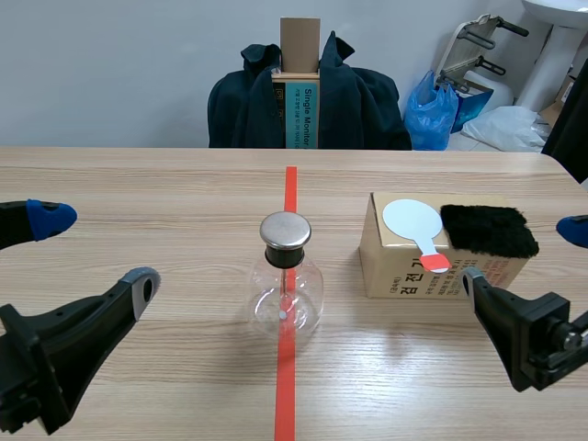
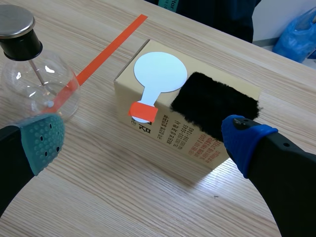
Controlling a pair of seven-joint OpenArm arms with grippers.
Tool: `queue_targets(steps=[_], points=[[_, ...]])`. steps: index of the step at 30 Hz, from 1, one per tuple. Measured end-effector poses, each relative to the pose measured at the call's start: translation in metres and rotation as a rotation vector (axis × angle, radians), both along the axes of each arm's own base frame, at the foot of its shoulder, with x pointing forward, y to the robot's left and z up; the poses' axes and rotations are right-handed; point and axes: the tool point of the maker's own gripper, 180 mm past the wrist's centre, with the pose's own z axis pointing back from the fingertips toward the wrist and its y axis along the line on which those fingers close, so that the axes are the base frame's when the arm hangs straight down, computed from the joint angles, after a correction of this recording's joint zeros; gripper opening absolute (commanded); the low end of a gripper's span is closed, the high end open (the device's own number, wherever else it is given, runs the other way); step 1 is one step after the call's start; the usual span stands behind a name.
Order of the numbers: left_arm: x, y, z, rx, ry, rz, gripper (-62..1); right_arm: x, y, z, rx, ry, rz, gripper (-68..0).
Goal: Do the electroscope experiment.
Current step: 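Pick up the white charging plate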
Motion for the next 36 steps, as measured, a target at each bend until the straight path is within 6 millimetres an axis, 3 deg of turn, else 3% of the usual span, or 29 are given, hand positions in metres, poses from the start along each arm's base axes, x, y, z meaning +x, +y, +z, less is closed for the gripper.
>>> queue_targets(steps=[28,36], points=[[0.0,0.0,0.0,0.004,-0.001,0.003,1.4,-0.003,0.004,-0.002,-0.108,-0.033,0.063,0.4],[0.0,0.001,0.0,0.004,-0.002,0.003,1.4,-0.013,-0.01,-0.036,-0.676,-0.044,0.253,0.4]])
